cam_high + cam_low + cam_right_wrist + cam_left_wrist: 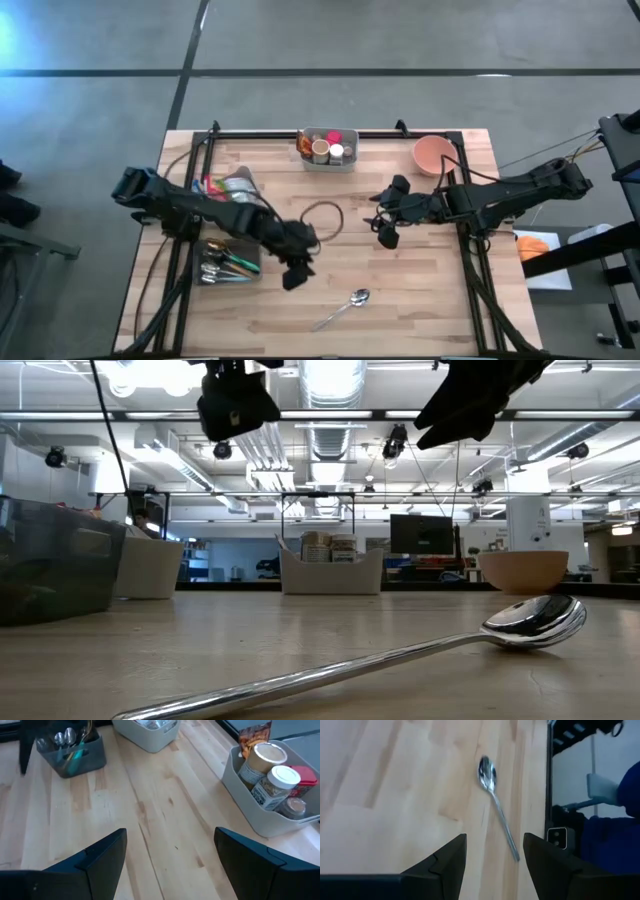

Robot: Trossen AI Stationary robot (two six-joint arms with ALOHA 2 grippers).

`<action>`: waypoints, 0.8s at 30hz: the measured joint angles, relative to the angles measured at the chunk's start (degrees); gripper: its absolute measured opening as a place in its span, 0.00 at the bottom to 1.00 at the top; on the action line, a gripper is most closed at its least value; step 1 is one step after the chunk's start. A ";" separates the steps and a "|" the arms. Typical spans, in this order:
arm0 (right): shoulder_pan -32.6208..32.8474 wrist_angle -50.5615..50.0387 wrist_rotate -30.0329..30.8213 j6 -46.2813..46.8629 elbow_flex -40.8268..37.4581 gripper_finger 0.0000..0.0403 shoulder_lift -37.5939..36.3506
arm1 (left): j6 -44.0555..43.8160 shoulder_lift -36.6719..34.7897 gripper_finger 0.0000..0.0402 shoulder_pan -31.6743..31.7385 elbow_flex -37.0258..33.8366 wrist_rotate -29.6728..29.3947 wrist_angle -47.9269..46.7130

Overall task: Pick & Place Food Item
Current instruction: Put the silver spoon into the black bin

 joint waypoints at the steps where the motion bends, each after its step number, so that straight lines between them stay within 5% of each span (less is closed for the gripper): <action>1: 0.00 -0.02 0.00 -0.06 0.00 0.74 -0.09 | -0.98 1.25 0.50 -0.75 0.57 -0.06 -0.03; 13: 0.00 -1.30 -0.02 0.44 0.00 0.74 -0.85 | -10.82 13.22 0.50 -4.52 7.60 -0.16 -0.66; 24: 0.30 -12.90 6.38 13.82 0.00 0.74 -1.97 | -12.30 21.08 0.50 -6.09 15.00 -0.76 -3.47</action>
